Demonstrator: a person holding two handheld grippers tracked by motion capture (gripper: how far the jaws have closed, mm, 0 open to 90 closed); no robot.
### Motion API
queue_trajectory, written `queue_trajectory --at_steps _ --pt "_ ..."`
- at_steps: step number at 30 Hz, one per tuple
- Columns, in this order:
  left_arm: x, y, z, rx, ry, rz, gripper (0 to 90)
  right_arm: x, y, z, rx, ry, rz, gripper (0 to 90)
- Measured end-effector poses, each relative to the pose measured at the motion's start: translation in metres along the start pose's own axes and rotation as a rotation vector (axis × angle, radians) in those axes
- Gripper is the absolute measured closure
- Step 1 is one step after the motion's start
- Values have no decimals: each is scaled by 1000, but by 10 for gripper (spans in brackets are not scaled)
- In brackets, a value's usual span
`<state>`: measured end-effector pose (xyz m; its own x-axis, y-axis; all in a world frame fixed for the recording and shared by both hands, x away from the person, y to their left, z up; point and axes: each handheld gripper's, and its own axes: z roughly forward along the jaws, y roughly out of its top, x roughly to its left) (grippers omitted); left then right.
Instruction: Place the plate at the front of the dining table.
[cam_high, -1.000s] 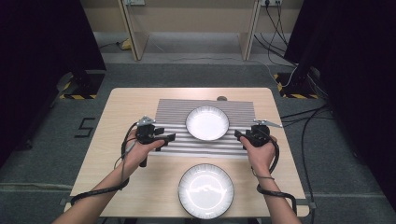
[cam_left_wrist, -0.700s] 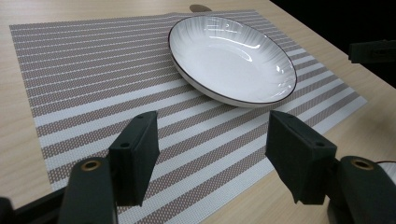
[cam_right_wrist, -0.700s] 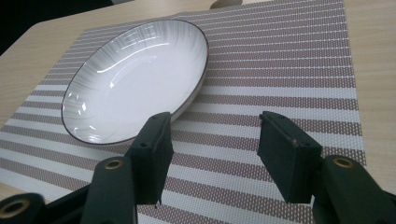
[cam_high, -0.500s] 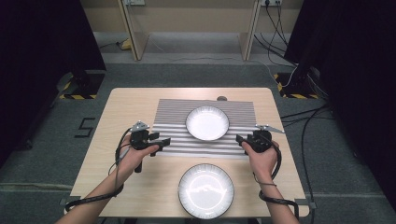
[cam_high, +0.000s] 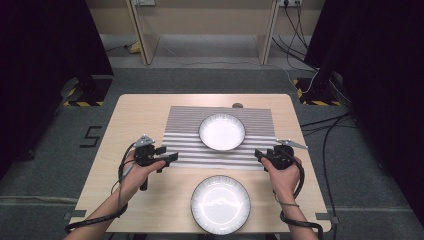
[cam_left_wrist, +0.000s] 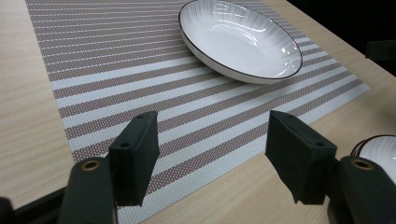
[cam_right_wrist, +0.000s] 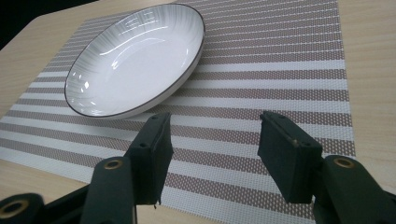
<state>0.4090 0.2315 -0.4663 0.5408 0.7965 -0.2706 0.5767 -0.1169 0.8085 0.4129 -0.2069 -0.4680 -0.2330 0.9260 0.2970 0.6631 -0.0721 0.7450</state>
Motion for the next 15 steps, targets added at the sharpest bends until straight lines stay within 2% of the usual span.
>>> queue_trajectory --at_steps 15 --pt "3 -11 -11 -13 9 -9 341 -9 -14 -12 -2 -24 13 445"
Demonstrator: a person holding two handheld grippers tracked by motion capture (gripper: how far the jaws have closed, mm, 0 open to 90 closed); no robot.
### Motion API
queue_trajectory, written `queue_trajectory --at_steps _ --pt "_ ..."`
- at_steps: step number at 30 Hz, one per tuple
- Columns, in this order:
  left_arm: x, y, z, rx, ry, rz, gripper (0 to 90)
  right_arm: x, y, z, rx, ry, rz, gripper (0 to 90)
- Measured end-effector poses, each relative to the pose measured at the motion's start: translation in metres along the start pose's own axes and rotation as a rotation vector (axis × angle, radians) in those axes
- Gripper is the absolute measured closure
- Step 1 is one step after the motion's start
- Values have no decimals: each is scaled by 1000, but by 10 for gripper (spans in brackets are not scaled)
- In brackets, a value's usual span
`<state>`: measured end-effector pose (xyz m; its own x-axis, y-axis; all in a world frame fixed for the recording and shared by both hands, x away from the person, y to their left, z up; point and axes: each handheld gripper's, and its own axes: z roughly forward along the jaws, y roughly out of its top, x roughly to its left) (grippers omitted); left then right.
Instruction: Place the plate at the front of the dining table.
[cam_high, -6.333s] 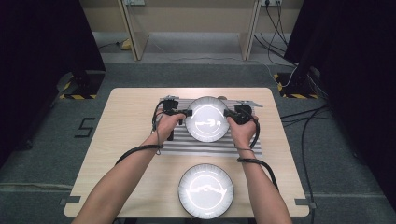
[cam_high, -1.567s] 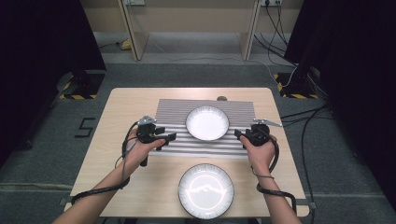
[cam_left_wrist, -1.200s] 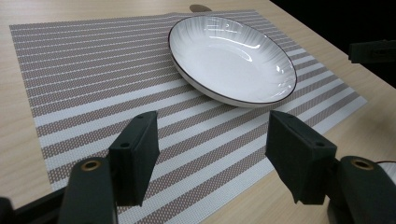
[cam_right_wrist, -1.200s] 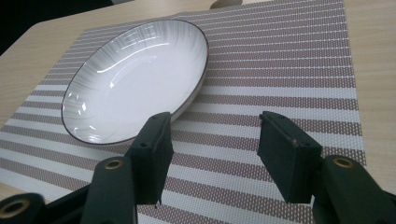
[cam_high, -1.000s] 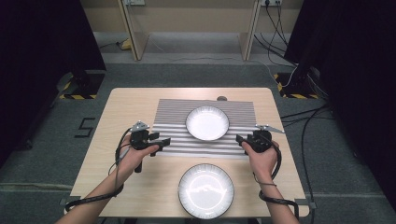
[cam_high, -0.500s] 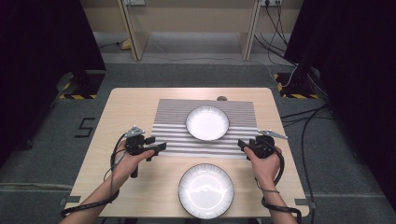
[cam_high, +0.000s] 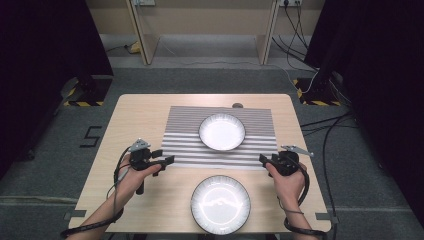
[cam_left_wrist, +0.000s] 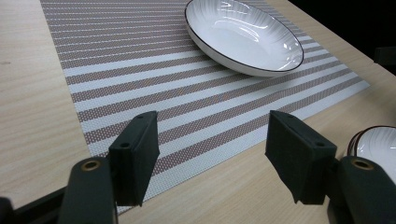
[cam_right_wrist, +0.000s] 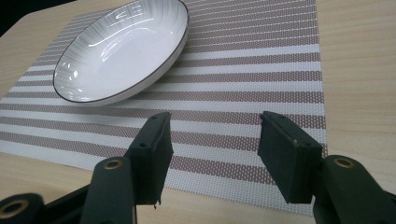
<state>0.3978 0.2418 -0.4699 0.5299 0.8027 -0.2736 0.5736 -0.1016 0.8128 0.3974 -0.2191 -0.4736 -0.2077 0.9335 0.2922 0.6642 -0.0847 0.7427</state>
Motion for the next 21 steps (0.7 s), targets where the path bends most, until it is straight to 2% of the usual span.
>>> queue_trajectory --at_steps 15,21 --pt "7 -13 -14 -10 13 -22 342 -6 -15 -13 -9 -19 -1 445" --pt "10 -18 -19 -18 20 -32 342 -10 -25 -20 -19 -29 14 445"
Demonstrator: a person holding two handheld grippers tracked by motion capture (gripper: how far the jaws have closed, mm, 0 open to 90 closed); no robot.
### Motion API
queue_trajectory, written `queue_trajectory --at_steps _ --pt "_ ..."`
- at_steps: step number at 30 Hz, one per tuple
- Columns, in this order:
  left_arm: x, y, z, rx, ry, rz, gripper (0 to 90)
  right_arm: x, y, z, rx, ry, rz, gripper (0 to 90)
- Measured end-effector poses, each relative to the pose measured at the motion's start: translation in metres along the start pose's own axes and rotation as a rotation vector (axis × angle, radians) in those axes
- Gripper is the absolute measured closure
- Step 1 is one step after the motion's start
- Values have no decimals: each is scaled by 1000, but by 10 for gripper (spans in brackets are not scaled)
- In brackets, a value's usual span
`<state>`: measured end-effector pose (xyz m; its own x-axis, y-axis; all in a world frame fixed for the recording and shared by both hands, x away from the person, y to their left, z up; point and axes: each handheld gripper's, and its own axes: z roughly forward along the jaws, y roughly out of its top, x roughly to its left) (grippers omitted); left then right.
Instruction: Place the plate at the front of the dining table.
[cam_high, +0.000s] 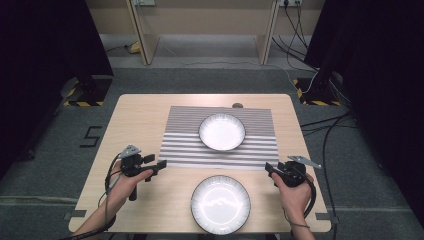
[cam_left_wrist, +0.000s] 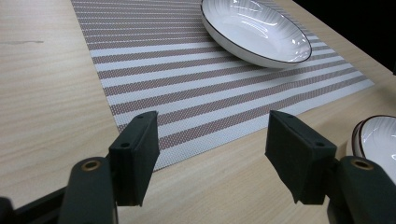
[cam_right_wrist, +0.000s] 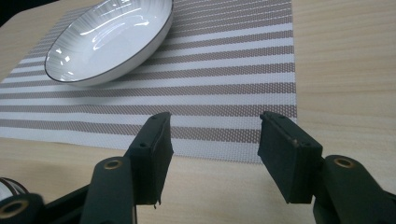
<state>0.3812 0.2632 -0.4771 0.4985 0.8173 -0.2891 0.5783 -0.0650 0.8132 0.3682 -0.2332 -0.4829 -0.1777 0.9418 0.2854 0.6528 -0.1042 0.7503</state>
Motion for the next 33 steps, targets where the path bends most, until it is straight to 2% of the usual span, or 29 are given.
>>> queue_trajectory --at_steps 2,17,23,26,33 --pt "1 -3 -1 3 1 -11 342 -1 -2 -1 1 0 3 444" --pt "9 -14 -15 0 21 -24 342 -8 -15 -13 2 -24 -5 445" --pt "15 -20 -24 0 39 -34 342 -15 -21 -19 4 -42 11 444" --pt "19 -25 -27 3 46 -51 342 -20 -24 -21 8 -56 12 444" --pt "23 -31 -32 6 57 -56 342 -25 -26 -24 10 -73 -2 444"
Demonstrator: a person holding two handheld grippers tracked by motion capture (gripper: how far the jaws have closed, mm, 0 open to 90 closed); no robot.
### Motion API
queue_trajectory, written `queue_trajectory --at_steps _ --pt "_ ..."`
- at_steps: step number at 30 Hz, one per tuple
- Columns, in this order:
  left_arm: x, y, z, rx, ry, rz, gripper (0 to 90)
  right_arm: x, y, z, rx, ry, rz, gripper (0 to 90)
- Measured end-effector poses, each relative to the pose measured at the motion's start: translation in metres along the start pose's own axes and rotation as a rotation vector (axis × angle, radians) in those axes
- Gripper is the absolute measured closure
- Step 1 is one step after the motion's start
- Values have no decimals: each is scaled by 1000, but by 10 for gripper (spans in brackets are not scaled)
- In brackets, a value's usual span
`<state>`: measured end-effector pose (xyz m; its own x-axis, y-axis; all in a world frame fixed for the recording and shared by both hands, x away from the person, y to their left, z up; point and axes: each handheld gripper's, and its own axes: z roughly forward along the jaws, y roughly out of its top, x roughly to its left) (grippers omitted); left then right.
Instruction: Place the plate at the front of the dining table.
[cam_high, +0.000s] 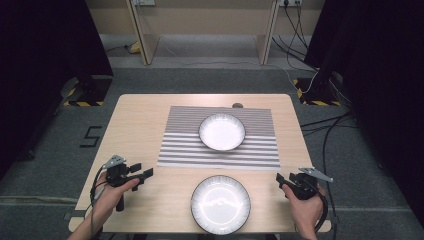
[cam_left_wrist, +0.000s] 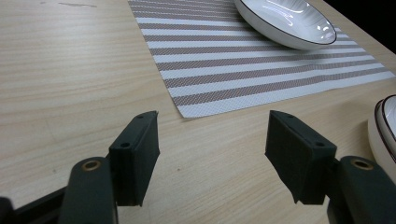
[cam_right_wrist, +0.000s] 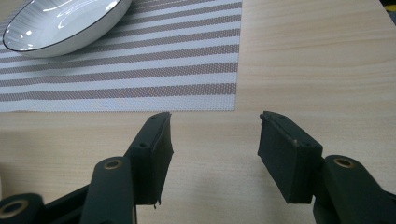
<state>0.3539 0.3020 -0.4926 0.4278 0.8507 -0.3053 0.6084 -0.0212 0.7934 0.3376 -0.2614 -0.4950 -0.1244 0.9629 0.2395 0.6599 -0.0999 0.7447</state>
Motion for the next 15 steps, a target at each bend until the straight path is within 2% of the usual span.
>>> queue_trajectory --at_steps 15 --pt "14 -7 -17 -19 31 -19 342 -15 -9 -11 -8 -35 19 444"
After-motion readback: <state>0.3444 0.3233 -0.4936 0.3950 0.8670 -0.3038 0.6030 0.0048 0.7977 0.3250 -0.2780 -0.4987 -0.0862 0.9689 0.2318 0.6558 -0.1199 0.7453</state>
